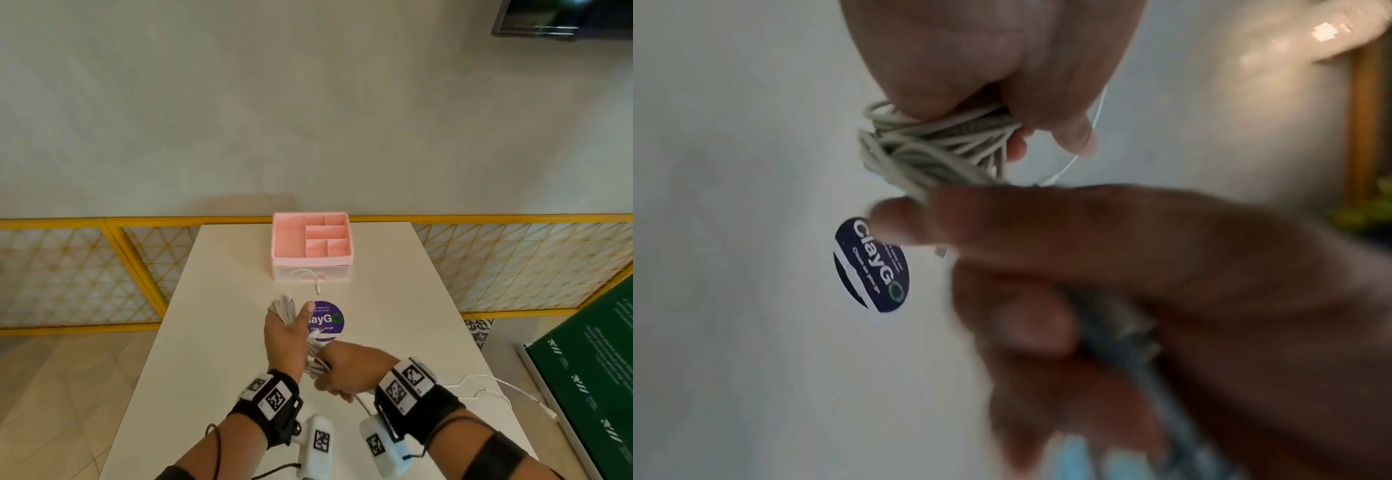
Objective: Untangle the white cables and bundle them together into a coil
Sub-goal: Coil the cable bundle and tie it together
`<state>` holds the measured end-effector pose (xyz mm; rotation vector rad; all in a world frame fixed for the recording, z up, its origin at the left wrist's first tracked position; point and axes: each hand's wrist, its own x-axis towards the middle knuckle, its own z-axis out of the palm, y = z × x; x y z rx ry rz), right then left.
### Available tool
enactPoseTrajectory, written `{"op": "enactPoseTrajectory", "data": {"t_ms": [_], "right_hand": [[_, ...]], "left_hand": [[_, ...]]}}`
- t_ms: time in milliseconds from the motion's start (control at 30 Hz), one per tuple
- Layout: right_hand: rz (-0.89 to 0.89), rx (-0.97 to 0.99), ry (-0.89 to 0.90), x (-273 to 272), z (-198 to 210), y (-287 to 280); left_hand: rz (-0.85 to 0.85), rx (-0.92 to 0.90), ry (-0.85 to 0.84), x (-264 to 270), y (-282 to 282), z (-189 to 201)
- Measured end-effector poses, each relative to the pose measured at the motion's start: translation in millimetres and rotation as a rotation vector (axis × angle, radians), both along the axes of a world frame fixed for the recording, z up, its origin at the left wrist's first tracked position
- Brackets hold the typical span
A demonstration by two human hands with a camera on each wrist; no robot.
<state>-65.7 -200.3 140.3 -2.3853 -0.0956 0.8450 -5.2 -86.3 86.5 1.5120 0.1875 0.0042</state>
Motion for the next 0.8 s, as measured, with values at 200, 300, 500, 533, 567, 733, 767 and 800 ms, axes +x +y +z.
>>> {"op": "enactPoseTrajectory", "data": {"t_ms": [200,300,500,533,567,733,767,800], "right_hand": [[-0.210,0.254,0.147,7,14,-8],[-0.252,0.288,0.159,10,17,-20],[-0.195,0.203,0.159,9,27,-38],[-0.167,0.185,0.174,9,28,-40],[-0.144,0.174,0.179,9,29,-42],[-0.141,0.062,-0.025,13,27,-50],[-0.160,0.042,-0.115,14,26,-52],[-0.181,0.021,-0.215,15,24,-53]], "left_hand": [[-0.362,0.214,-0.170,-12,-4,0],[-0.566,0.254,-0.136,-9,4,-6],[-1.192,0.194,0.008,-19,13,8],[-1.253,0.196,0.013,-19,14,8],[-1.284,0.226,0.012,-19,14,4],[-1.108,0.206,0.245,-27,11,-3],[-1.067,0.136,0.317,-29,10,-4],[-1.031,0.067,0.384,-29,9,-3]]}}
